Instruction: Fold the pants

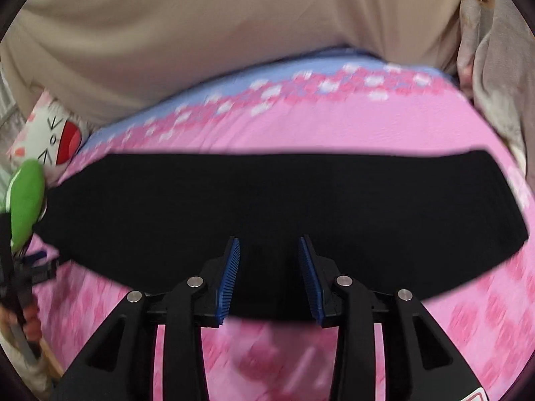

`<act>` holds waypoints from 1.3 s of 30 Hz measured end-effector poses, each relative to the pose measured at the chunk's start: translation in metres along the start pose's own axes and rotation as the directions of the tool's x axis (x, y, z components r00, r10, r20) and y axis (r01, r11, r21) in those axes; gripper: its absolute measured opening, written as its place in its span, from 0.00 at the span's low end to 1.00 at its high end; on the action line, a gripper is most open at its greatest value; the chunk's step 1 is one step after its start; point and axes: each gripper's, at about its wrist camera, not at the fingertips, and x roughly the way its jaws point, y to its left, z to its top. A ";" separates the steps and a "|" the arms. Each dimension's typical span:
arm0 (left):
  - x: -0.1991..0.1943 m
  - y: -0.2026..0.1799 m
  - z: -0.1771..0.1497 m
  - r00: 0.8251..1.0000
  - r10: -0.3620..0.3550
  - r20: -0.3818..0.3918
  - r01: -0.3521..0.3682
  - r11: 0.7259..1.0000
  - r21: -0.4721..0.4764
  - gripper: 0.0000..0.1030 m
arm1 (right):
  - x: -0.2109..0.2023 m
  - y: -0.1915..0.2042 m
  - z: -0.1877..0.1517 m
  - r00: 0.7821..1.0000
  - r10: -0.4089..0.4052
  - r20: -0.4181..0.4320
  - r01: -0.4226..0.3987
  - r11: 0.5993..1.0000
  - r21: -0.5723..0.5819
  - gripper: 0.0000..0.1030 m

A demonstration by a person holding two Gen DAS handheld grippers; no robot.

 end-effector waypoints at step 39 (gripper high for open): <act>0.023 -0.041 0.021 0.999 -0.040 -0.009 0.041 0.998 0.051 0.96 | -0.066 -0.151 0.035 0.911 -0.382 0.154 0.333 0.903 0.270 0.46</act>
